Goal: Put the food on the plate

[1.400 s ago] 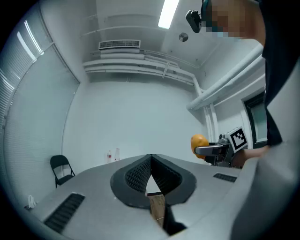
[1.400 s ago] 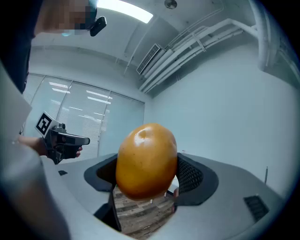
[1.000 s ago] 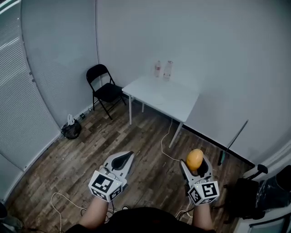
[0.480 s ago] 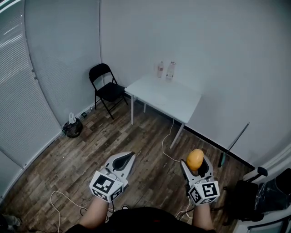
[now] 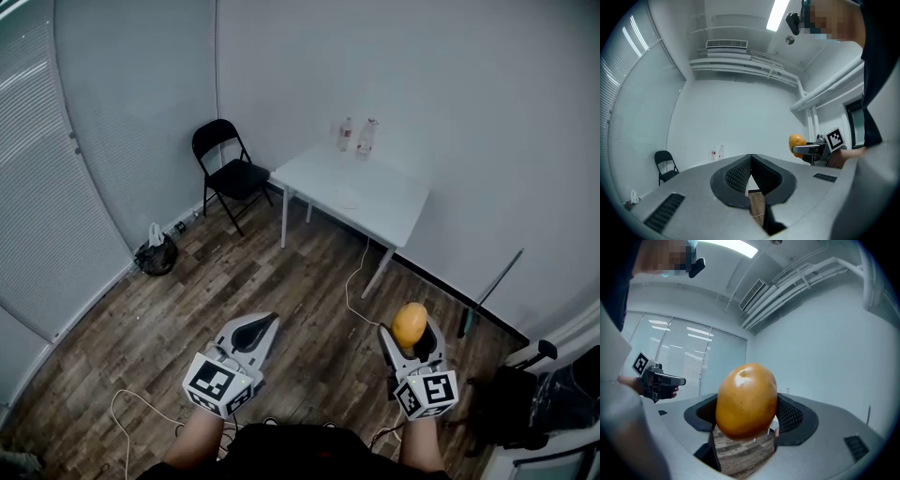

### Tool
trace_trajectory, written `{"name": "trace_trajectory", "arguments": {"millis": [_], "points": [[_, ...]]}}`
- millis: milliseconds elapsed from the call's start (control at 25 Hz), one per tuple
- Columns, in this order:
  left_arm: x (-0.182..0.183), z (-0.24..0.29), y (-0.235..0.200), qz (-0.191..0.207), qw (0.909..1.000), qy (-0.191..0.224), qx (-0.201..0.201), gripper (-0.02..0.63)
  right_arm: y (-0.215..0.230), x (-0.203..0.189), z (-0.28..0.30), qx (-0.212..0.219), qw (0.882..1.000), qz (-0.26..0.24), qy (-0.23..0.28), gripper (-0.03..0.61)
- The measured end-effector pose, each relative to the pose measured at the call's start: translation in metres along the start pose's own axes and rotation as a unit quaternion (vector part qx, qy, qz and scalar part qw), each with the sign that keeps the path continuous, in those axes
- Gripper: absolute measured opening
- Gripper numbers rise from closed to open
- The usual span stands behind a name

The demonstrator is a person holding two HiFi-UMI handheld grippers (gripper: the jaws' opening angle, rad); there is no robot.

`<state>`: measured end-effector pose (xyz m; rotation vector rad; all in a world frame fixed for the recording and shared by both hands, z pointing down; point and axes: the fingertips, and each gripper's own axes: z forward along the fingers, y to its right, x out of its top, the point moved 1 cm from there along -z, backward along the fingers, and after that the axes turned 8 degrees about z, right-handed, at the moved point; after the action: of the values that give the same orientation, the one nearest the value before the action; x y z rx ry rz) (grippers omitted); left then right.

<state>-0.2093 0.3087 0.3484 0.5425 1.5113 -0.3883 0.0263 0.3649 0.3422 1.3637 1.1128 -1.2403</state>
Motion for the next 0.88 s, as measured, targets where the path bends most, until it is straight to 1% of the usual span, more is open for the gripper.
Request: {"name": "trace_trajectory", "arguments": {"millis": [200, 360, 560, 680, 880], "points": [[-0.017, -0.010, -0.026, -0.017, 0.9998, -0.003, -0.007, 0.020, -0.020, -0.012, 0.013, -0.008, 1.000, -0.004, -0.017, 0.367], [-0.026, 0.004, -0.036, -0.020, 0.9997, -0.009, -0.012, 0.020, -0.008, -0.018, 0.030, -0.012, 0.999, 0.001, -0.030, 0.367], [-0.031, 0.025, -0.056, -0.030, 0.9994, -0.017, -0.009, 0.020, 0.006, -0.017, 0.065, -0.001, 1.000, 0.000, -0.024, 0.367], [-0.035, 0.049, -0.068, -0.028, 0.9994, -0.021, -0.001, 0.020, 0.022, -0.020, 0.090, 0.010, 1.000, 0.007, -0.019, 0.367], [-0.024, 0.114, -0.082, -0.012, 0.9997, -0.019, -0.003, 0.020, 0.062, -0.009, 0.139, 0.024, 1.000, 0.004, -0.009, 0.367]]}}
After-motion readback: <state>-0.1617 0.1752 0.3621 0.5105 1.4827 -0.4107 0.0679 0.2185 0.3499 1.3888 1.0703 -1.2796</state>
